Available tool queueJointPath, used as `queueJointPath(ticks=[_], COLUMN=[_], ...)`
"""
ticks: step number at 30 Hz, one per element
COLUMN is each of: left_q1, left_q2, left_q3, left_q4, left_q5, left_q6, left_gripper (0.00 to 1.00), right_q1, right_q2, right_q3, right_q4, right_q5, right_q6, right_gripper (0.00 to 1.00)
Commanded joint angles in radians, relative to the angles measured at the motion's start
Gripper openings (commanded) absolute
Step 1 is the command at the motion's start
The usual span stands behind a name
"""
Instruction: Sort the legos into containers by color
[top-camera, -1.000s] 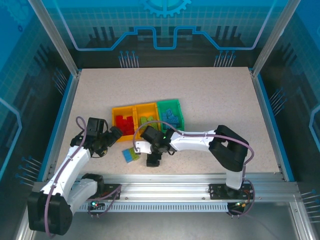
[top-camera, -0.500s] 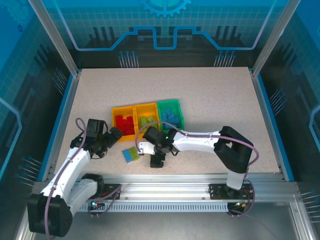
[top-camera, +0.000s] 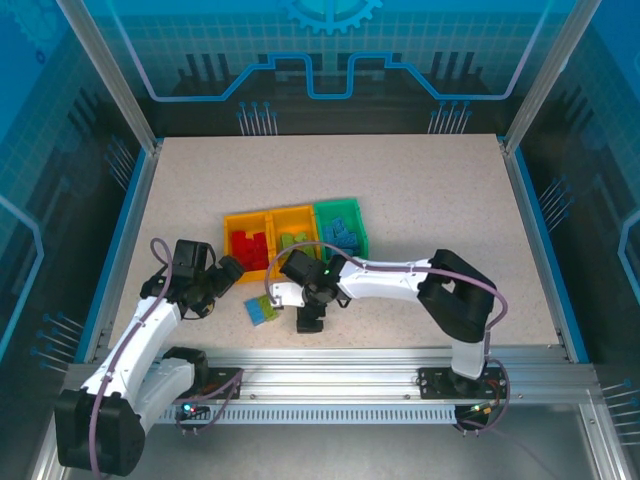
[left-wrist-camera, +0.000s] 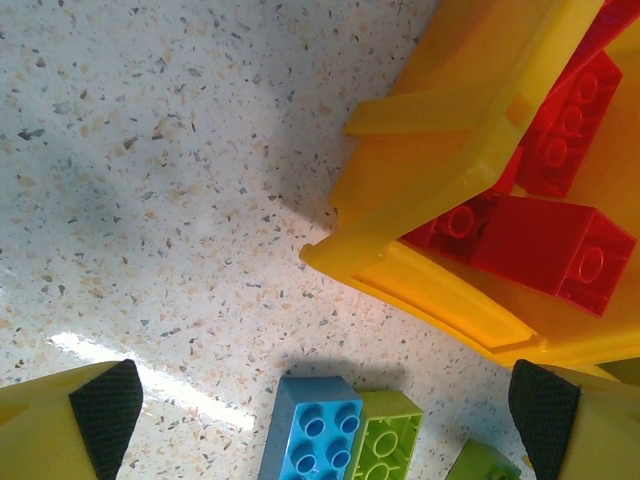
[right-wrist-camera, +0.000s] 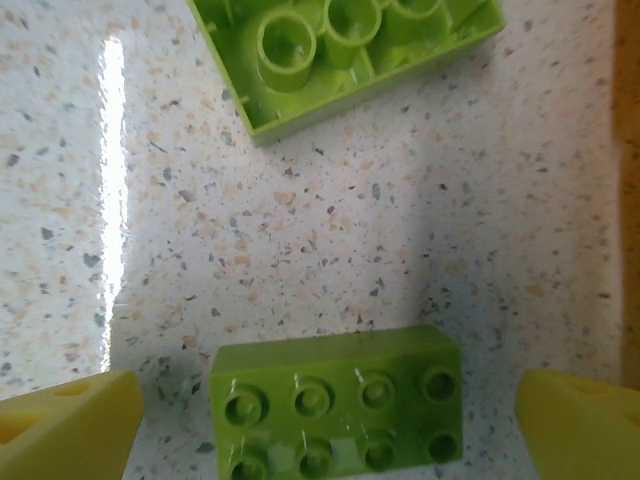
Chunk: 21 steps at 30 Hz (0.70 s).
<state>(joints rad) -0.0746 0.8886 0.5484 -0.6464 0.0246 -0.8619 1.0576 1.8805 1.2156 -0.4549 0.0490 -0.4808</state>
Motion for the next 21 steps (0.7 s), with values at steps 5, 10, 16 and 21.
queueJointPath(ticks=[5, 10, 16, 21], left_q1=[0.009, 0.009, 0.009, 0.009], left_q2=[-0.014, -0.012, -0.014, -0.013], left_q3=[-0.024, -0.026, -0.03, -0.03], left_q4=[-0.004, 0.001, 0.001, 0.004], left_q5=[0.02, 0.021, 0.02, 0.021], left_q6=[-0.012, -0.014, -0.014, -0.016], left_gripper=[0.99, 0.99, 0.99, 0.99], right_q1=[-0.046, -0.052, -0.047, -0.045], right_q2=[0.087, 0.12, 0.12, 0.091], right_q3=[0.042, 0.062, 0.04, 0.013], right_q4=[-0.029, -0.052, -0.056, -0.051], right_q5=[-0.033, -0.047, -0.061, -0.056], right_q6=[-0.045, -0.054, -0.036, -0.016], right_gripper=[0.95, 0.9, 0.76, 0.71])
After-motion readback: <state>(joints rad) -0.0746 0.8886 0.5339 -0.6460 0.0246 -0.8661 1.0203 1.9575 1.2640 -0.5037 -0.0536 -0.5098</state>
